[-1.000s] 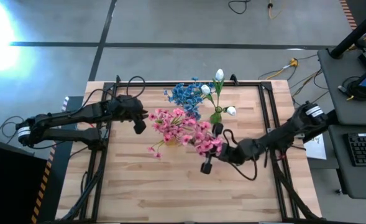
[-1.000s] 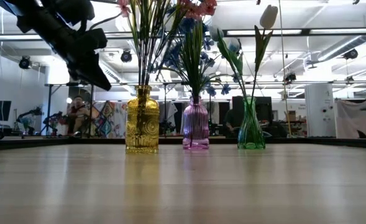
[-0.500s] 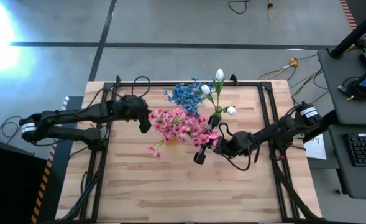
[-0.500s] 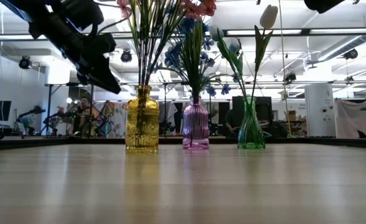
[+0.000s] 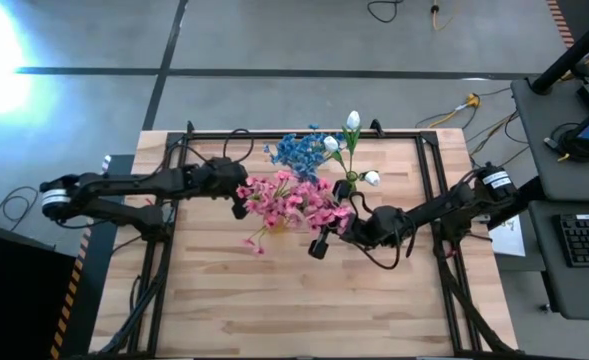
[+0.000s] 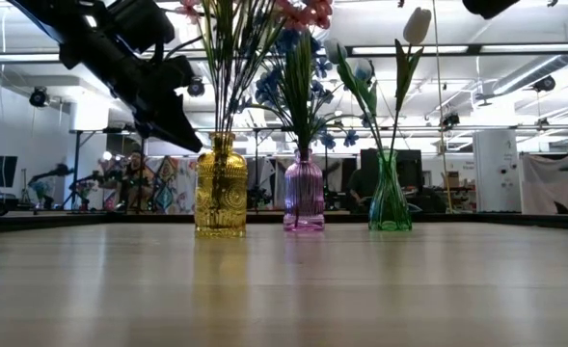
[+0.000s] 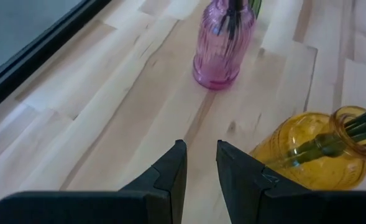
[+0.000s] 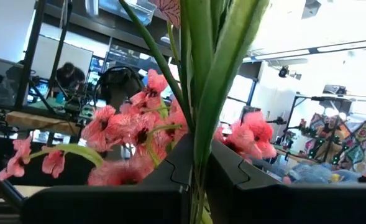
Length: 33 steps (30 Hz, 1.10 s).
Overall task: Sort flowers into vase by color
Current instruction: Put the pink flowers into the yellow flower vase
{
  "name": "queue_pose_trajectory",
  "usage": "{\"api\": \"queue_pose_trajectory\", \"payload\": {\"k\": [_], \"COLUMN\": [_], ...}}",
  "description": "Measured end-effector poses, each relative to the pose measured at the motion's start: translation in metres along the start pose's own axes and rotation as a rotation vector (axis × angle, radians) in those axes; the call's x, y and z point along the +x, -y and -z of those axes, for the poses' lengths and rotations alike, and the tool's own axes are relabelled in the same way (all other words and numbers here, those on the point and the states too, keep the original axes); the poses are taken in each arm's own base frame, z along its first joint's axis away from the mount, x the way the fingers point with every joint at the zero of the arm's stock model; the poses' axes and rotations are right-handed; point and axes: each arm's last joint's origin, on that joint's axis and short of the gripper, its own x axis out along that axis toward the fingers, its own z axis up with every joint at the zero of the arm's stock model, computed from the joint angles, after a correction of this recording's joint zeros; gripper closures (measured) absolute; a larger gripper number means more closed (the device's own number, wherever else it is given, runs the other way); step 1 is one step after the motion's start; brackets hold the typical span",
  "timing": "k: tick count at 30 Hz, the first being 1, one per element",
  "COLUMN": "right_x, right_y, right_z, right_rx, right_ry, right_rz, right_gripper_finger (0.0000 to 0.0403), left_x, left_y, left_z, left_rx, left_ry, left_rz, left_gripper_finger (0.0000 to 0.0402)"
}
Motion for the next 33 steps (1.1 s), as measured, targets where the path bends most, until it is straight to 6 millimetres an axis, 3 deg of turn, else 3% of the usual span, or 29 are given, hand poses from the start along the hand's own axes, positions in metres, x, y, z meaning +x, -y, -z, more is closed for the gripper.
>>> {"api": "queue_pose_trajectory", "payload": {"k": [8, 18, 33], "right_x": [0.019, 0.035, 0.056], "right_y": [0.001, 0.002, -0.015], "right_z": [0.005, -0.008, 0.018], "right_rx": [-0.014, -0.015, -0.053], "right_ry": [-0.164, -0.241, -0.367], "right_rz": [-0.045, -0.064, -0.061], "right_gripper_finger": [0.0385, 0.0385, 0.0385], "left_x": [0.008, 0.02, 0.006], "left_y": [0.002, 0.003, 0.003], "left_z": [0.001, 0.004, 0.005], "left_rx": [0.006, 0.009, 0.01], "left_ry": [-0.011, -0.042, -0.053], "left_rz": [0.005, 0.014, 0.014], "left_gripper_finger": [0.0327, 0.0327, 0.0327]}}
